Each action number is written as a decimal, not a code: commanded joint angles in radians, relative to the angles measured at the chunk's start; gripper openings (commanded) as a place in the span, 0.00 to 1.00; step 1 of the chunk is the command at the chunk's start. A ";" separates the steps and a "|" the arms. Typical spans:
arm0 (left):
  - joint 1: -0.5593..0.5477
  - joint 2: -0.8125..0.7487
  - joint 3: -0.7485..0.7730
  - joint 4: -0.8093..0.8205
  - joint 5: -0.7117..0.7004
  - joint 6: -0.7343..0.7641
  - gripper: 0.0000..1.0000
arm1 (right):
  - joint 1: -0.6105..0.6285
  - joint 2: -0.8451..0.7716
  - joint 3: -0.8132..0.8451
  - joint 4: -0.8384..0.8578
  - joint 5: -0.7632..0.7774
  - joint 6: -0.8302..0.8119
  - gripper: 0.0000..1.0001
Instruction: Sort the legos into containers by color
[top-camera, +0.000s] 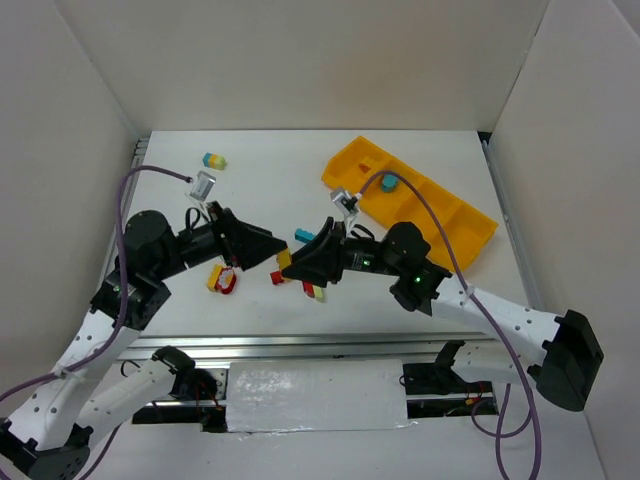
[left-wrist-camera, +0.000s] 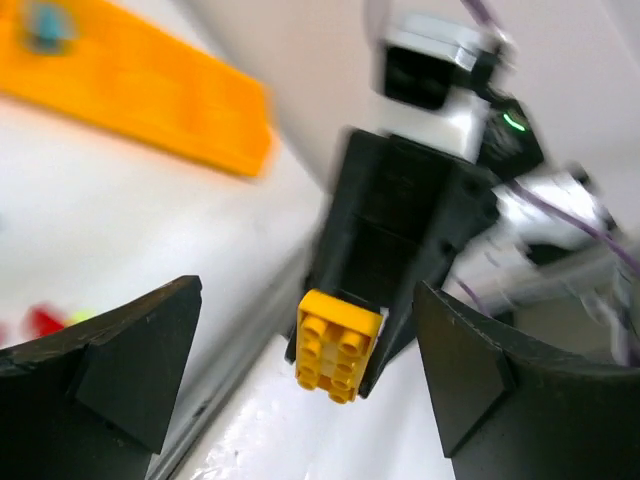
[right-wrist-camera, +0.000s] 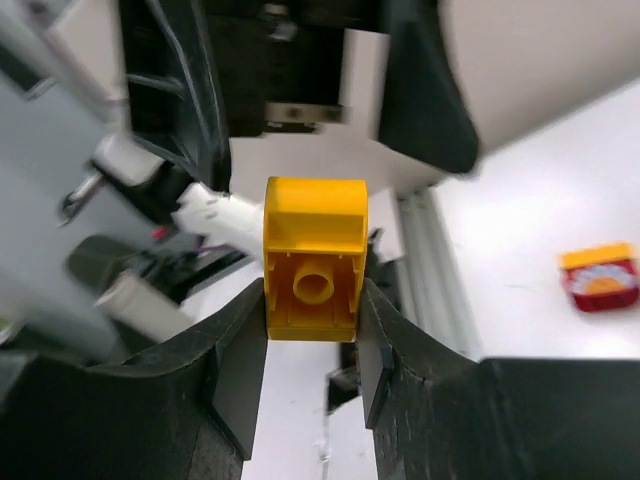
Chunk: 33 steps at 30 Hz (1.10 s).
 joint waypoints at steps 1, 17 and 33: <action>0.001 -0.001 0.172 -0.358 -0.450 0.113 0.99 | -0.017 0.047 0.111 -0.239 0.209 -0.111 0.00; 0.008 -0.025 0.000 -0.606 -1.032 0.225 0.99 | -0.445 0.974 1.229 -1.151 0.926 -0.128 0.00; 0.011 -0.005 -0.009 -0.589 -0.991 0.256 1.00 | -0.514 1.108 1.469 -1.241 0.874 -0.208 0.81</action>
